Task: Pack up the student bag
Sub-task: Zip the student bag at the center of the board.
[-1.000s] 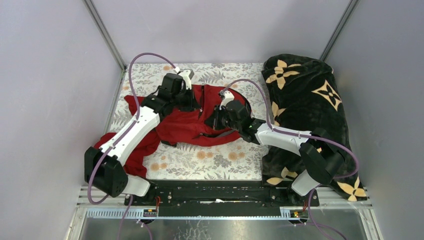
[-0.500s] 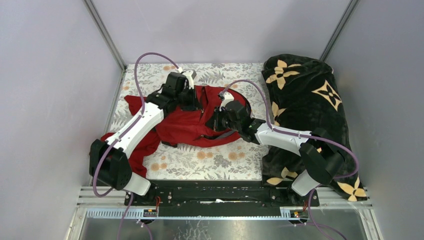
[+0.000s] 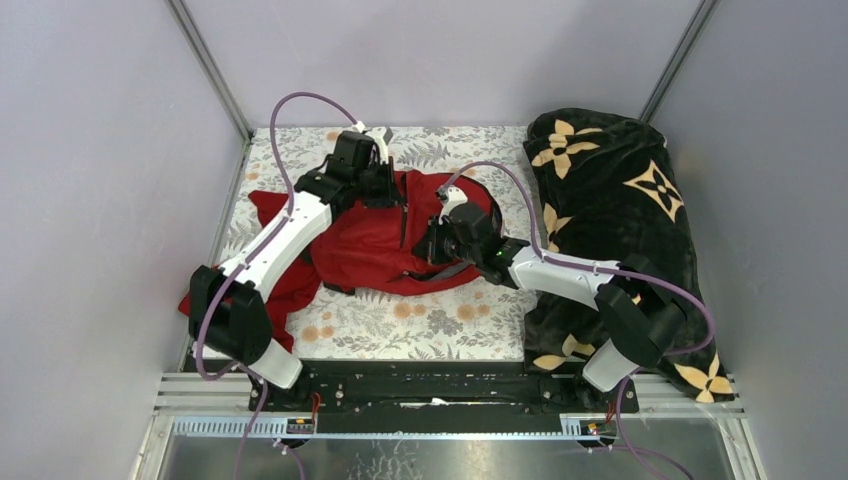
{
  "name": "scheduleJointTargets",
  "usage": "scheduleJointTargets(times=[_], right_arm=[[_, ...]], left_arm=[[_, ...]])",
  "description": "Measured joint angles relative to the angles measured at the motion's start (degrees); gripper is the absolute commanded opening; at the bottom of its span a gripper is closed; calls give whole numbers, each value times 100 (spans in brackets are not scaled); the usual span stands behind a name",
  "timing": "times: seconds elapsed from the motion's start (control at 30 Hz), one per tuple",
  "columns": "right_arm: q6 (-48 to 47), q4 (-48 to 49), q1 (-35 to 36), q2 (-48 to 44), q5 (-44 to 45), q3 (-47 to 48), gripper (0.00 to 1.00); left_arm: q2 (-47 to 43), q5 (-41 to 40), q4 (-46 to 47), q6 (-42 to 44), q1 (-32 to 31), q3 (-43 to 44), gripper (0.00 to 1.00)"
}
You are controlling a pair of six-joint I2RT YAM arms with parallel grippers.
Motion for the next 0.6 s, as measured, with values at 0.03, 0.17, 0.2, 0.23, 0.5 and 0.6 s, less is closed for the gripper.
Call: scheduleJointTargets(times=[0.03,0.17,0.2,0.23,0.5,0.6], right_arm=[[-2,-9,0,0,-2,-9,0],[-26,-46,4,0,7,-74,0],[-33,-63,4,0,7,-96,0],[-37,-94,4,0,7,-120,0],[-48,-356,55,-22,11,-264,0],[-46,-358,57,-92,61,-291,0]], left_arm=[[70,-39,11,0,7,68,0],[555,-120,17,4,146,492,0],[688,-129,20,2,197,599,0],[857,-153,33,2,262,743,0],[2022,-293,190,9,518,1912,0],[2483,-286,138,15,535,2326,0]])
